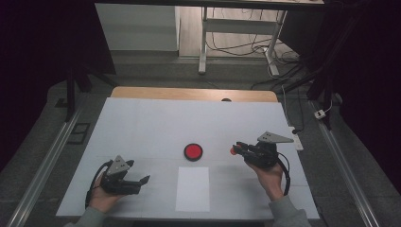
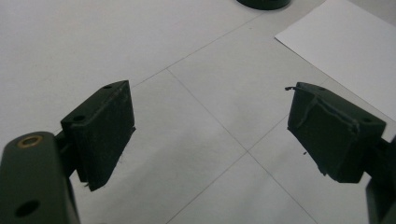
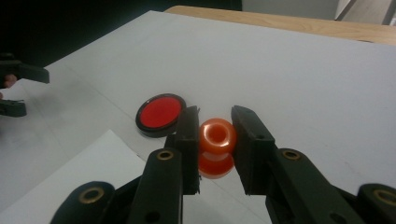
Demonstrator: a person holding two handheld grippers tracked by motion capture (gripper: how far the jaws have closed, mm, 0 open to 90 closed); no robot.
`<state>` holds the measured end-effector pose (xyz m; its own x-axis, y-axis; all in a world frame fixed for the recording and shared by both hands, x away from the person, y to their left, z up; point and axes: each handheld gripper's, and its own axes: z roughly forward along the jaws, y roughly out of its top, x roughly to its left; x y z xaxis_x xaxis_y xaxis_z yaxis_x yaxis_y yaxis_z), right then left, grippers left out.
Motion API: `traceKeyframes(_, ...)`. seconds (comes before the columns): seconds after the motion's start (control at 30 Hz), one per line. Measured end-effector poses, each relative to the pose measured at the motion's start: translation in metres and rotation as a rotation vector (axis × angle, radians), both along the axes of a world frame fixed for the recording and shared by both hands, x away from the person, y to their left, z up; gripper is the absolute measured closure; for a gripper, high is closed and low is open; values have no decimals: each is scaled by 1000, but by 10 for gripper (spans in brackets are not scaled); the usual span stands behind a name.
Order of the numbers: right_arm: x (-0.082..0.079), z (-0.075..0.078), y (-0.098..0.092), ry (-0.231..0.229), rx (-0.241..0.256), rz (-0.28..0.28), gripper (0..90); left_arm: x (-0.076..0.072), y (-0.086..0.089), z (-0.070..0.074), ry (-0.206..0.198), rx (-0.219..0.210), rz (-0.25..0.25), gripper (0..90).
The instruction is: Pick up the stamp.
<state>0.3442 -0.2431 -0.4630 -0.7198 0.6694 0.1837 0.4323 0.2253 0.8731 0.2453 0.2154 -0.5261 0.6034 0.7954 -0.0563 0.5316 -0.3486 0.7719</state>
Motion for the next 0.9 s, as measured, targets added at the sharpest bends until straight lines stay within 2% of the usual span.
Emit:
traceKeyframes(0.43, -7, -3, 24, 2, 7, 69, 722, 0, 0, 0, 3, 0, -2, 149)
traceKeyframes(0.9, -14, -8, 47, 10, -9, 135, 722, 1, -1, -1, 2, -1, -7, 149)
